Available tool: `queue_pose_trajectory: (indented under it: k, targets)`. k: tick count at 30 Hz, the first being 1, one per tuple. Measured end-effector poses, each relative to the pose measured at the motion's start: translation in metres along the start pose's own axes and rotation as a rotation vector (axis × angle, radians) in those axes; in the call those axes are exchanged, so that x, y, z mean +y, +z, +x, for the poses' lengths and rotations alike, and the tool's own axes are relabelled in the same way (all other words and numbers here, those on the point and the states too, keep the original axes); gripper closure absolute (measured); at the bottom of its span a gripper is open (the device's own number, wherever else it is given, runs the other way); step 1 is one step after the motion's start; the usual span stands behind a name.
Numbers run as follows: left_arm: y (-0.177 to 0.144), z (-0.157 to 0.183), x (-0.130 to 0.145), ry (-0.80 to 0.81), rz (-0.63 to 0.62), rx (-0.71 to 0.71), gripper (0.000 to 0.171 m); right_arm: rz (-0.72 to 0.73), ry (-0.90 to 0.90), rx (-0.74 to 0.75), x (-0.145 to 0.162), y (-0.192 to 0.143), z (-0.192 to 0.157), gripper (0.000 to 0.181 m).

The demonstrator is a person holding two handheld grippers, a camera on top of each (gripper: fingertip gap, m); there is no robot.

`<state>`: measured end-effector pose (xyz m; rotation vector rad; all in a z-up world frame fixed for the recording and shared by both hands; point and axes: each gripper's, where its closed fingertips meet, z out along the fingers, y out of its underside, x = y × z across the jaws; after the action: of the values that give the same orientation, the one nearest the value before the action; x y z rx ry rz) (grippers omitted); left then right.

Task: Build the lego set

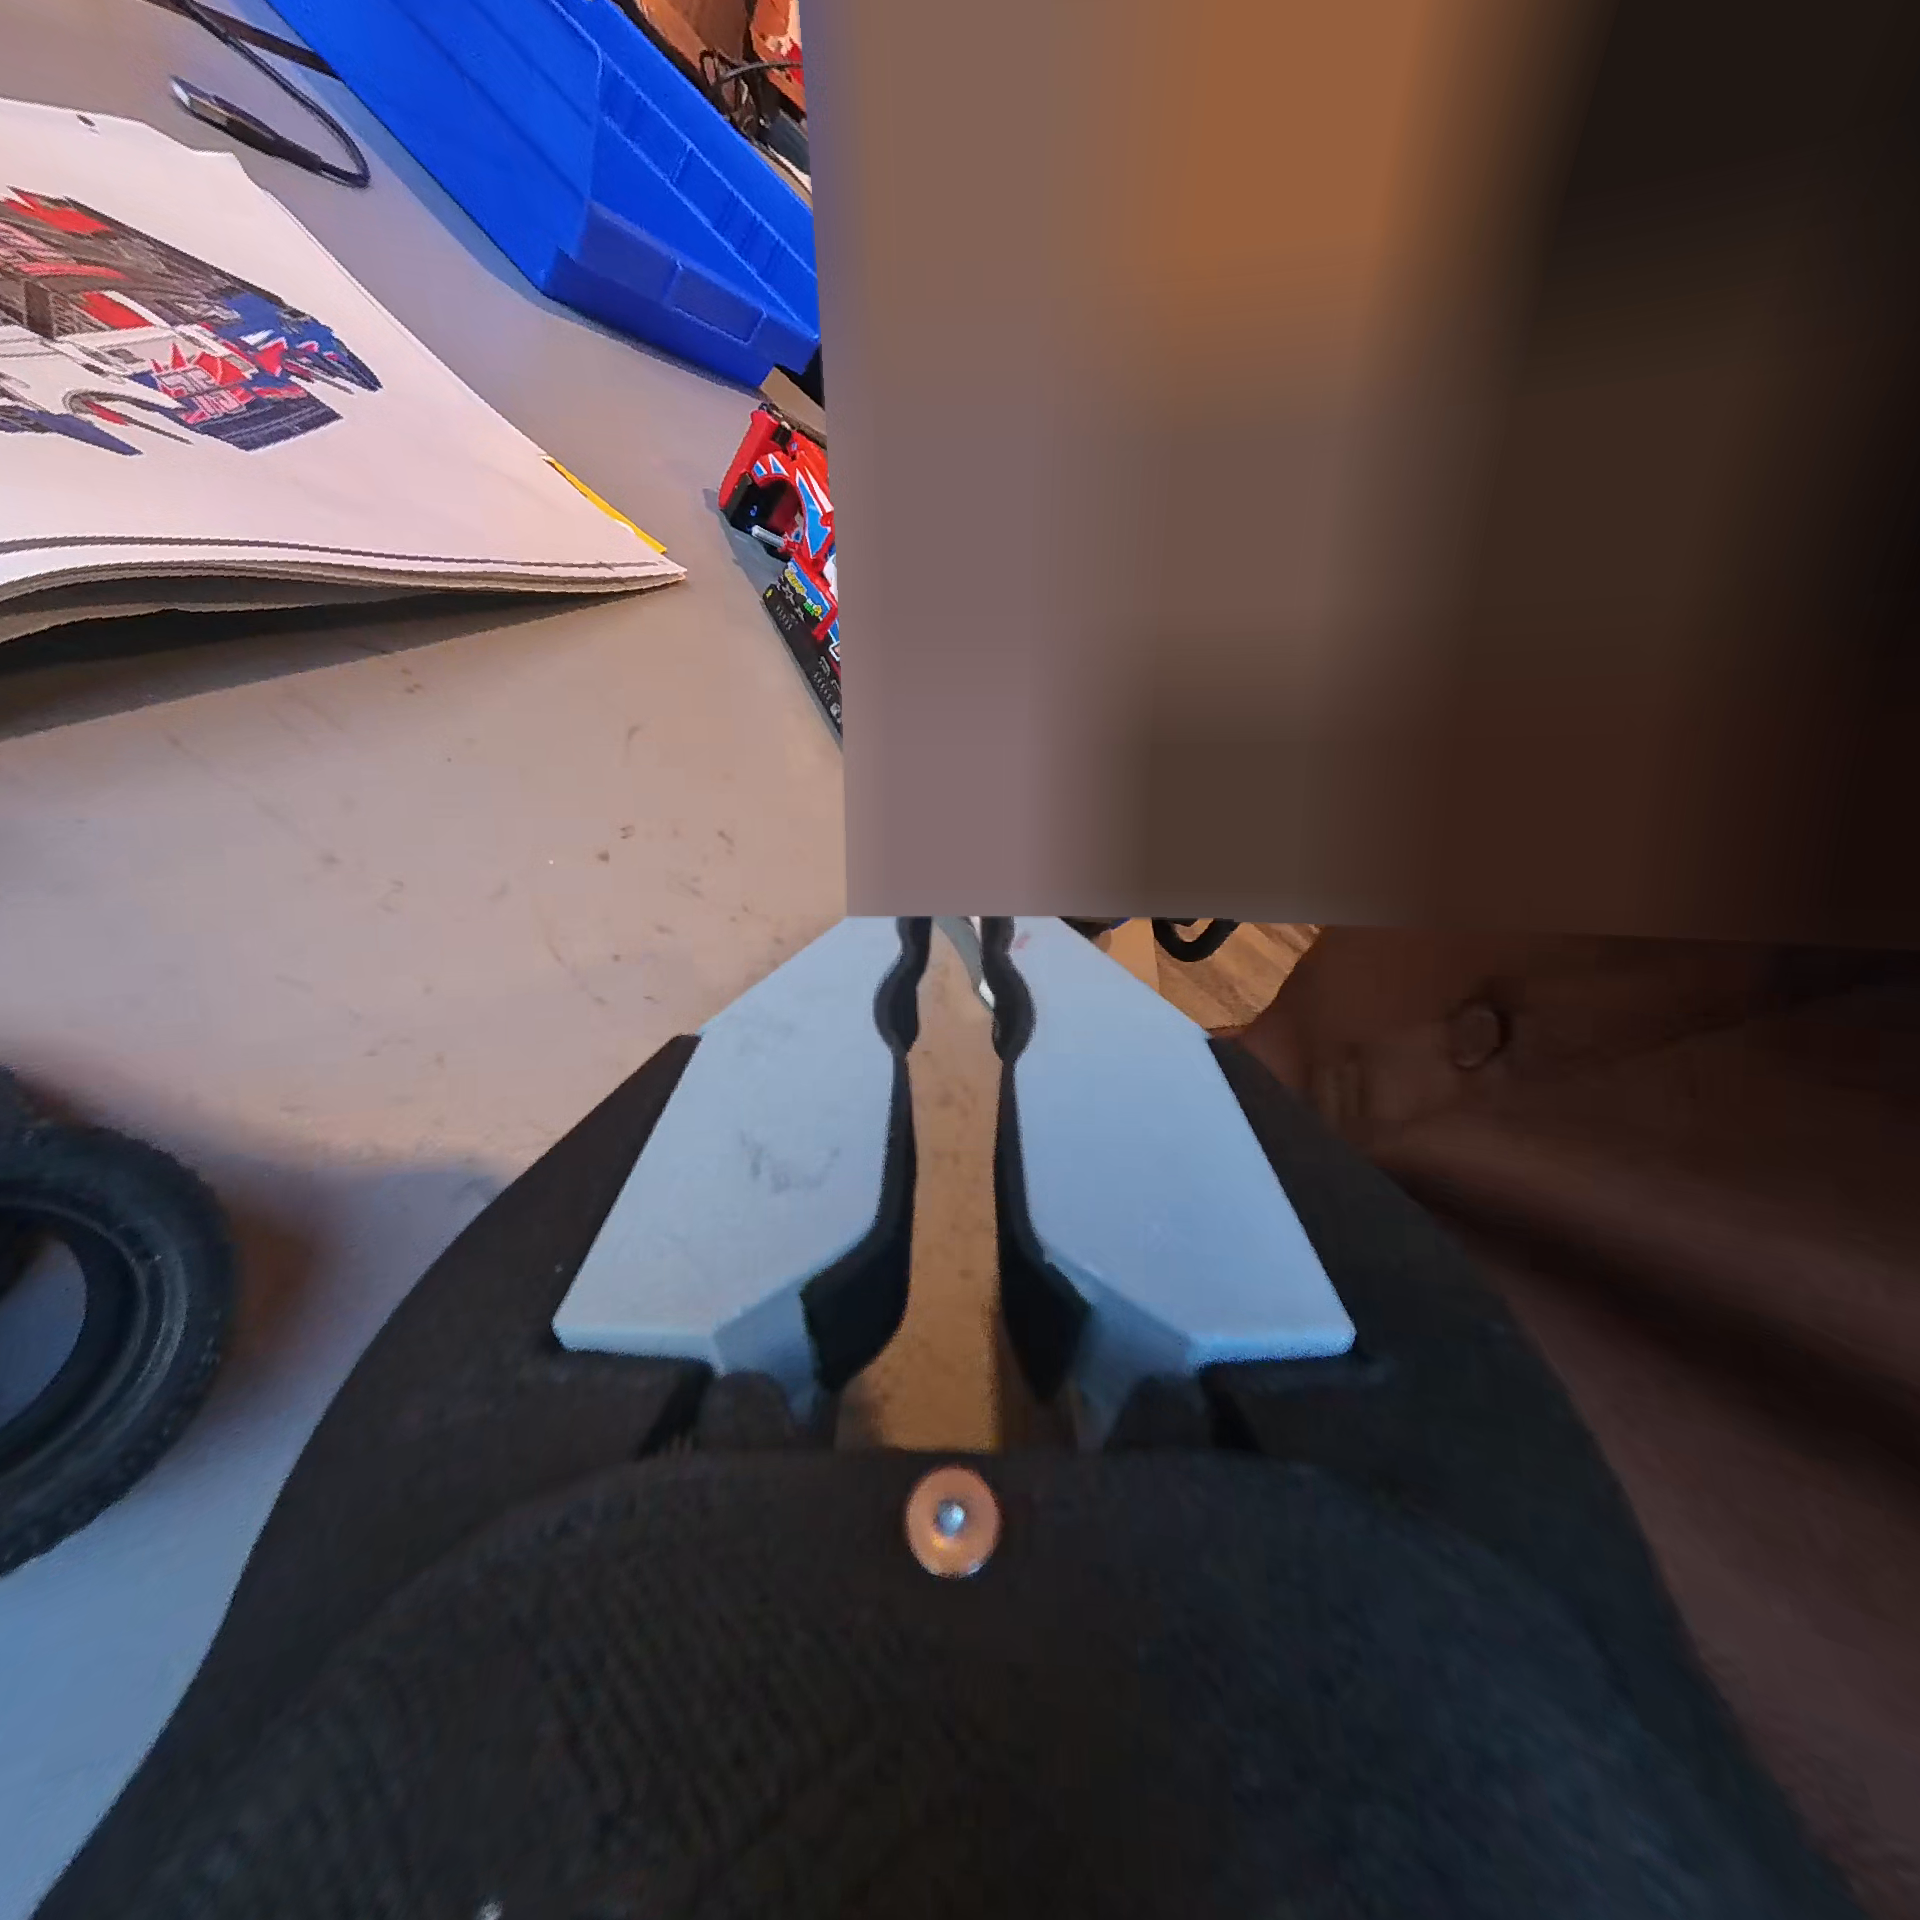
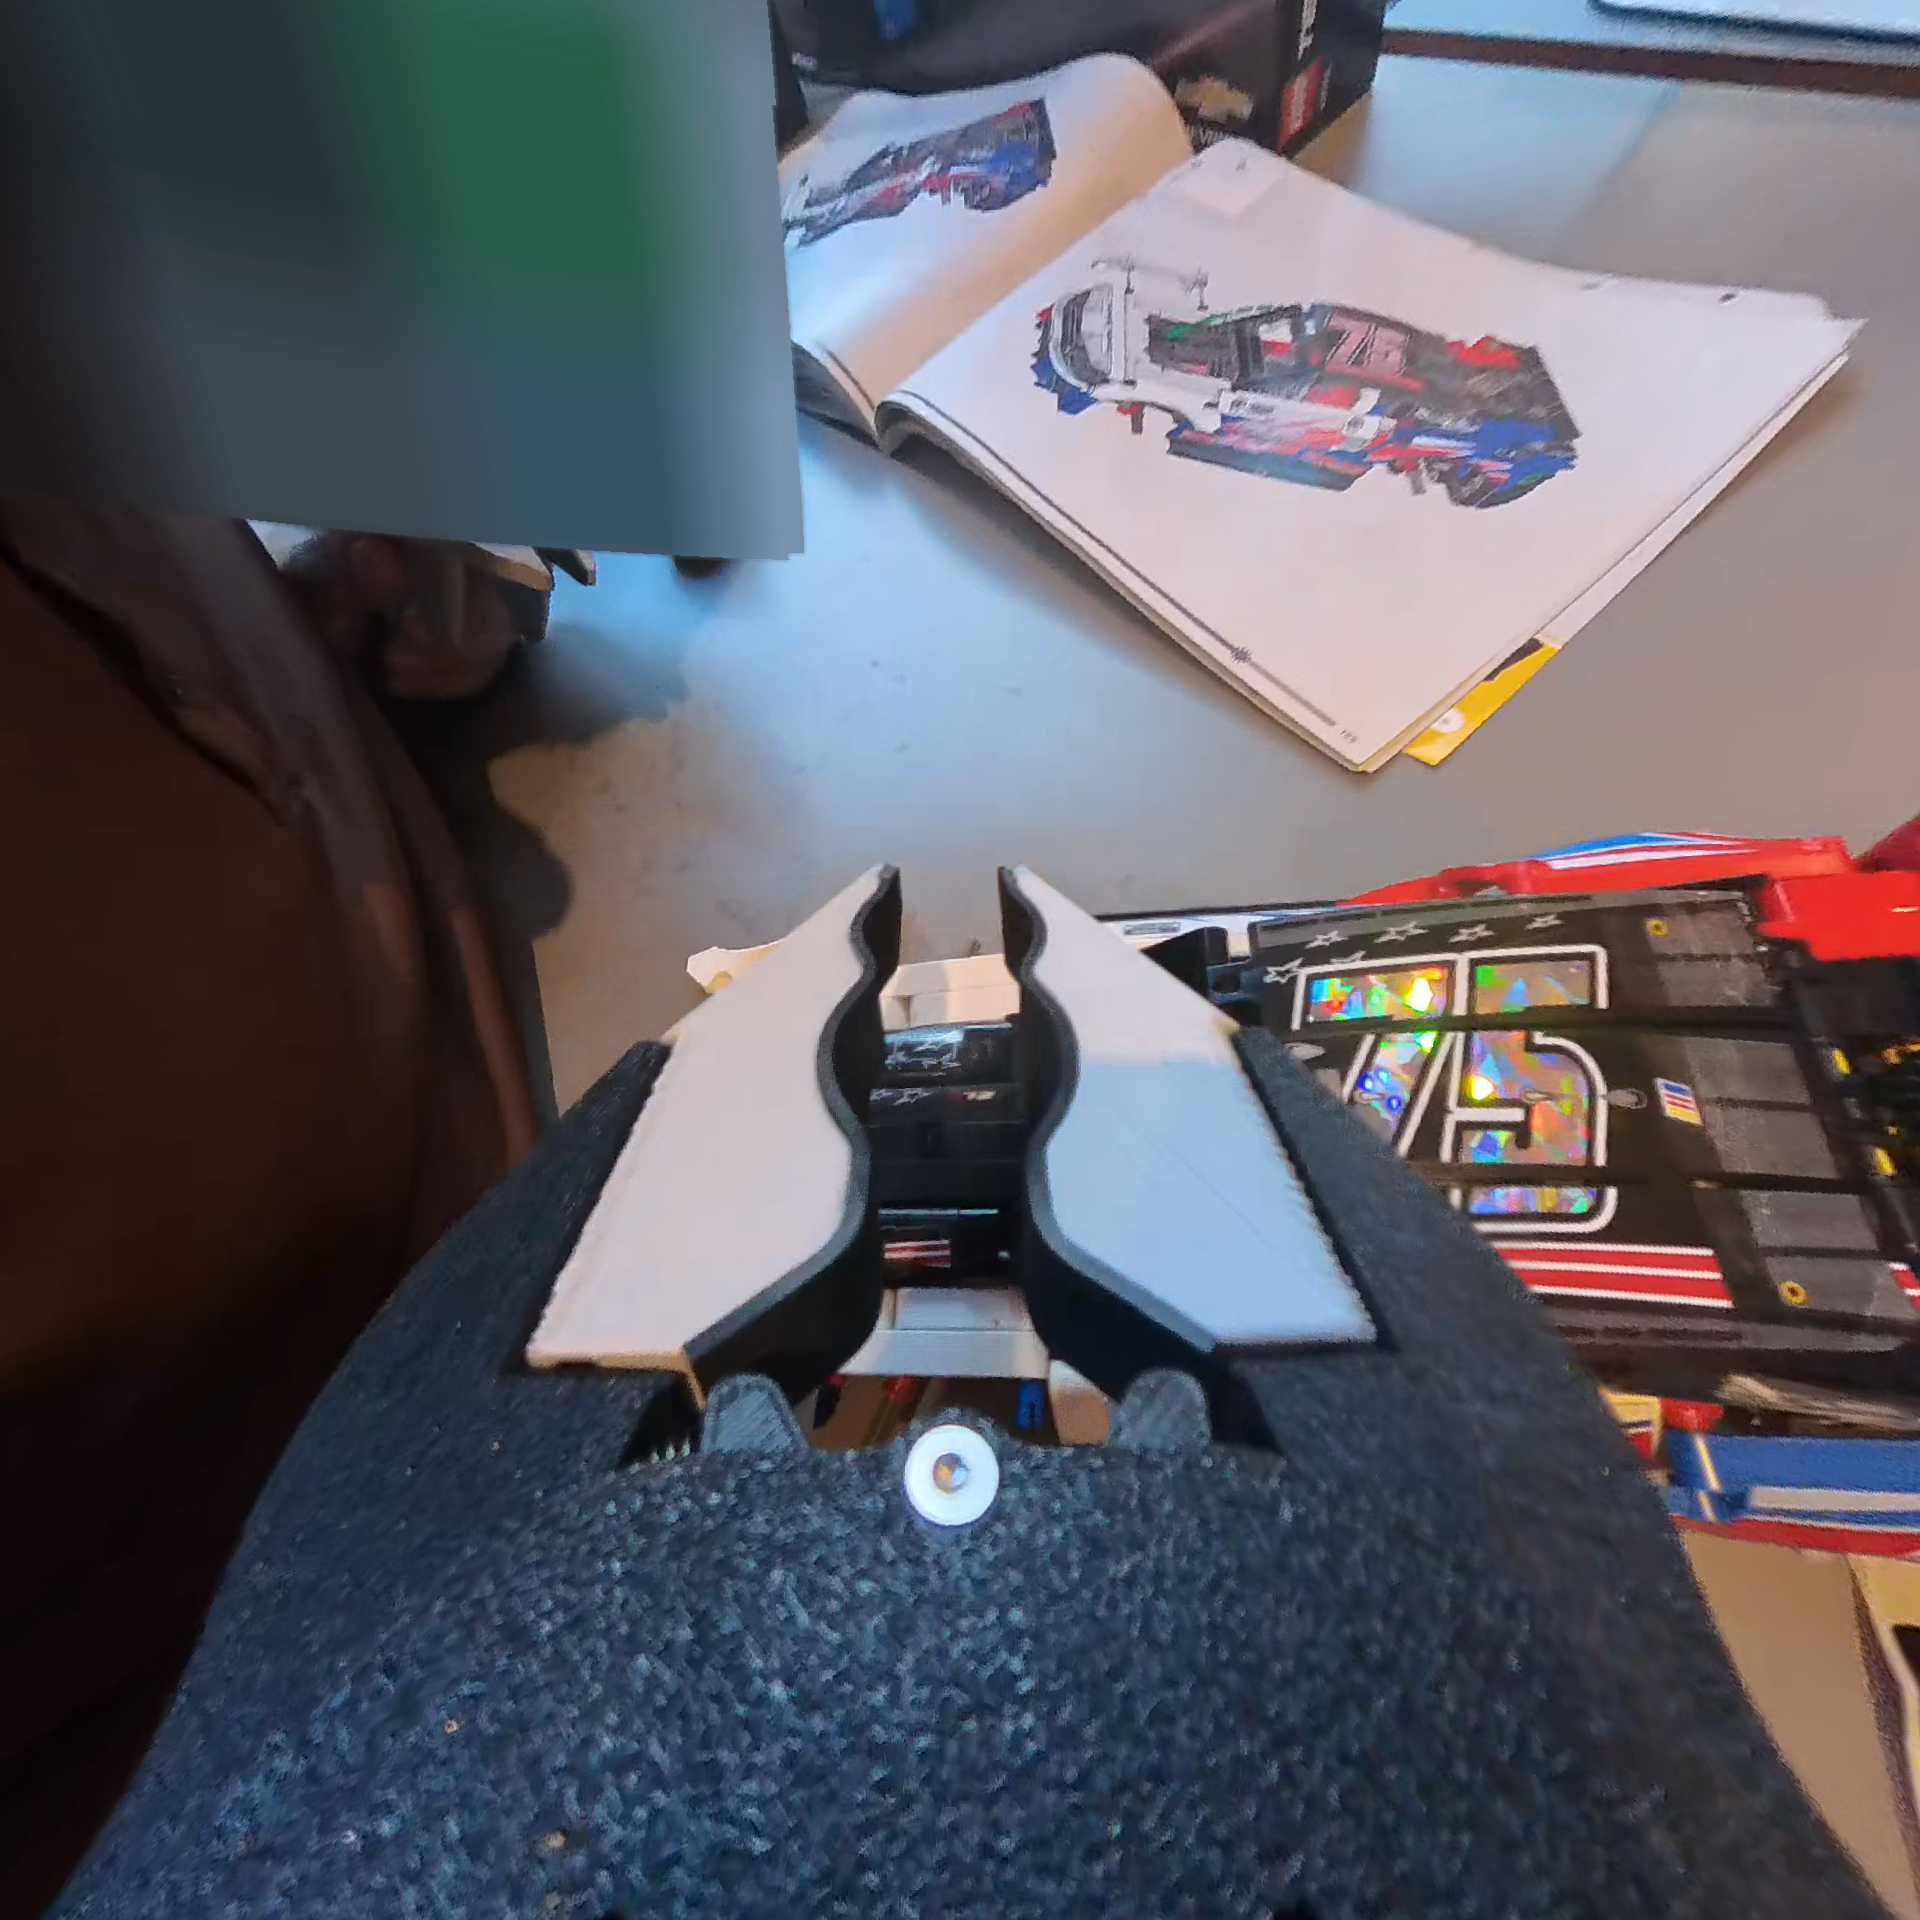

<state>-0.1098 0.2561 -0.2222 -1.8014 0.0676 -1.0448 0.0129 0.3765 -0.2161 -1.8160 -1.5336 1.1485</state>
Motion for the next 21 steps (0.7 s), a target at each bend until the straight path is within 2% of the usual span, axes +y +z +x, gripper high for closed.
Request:
queue_pose_trajectory:
  k: [6,13,21]
  targets:
    - [0.002,0.000,0.000,0.008,-0.002,-0.001,0.164,0.048,-0.011,0.038,-0.004,-0.005,0.007,0.162]
    - [0.002,0.001,-0.002,0.016,0.007,0.008,0.165,-0.018,-0.062,0.031,-0.005,0.006,0.007,0.160]
    - [0.001,0.000,-0.004,0.005,0.017,0.011,0.164,-0.030,-0.061,0.007,-0.003,0.017,0.006,0.160]
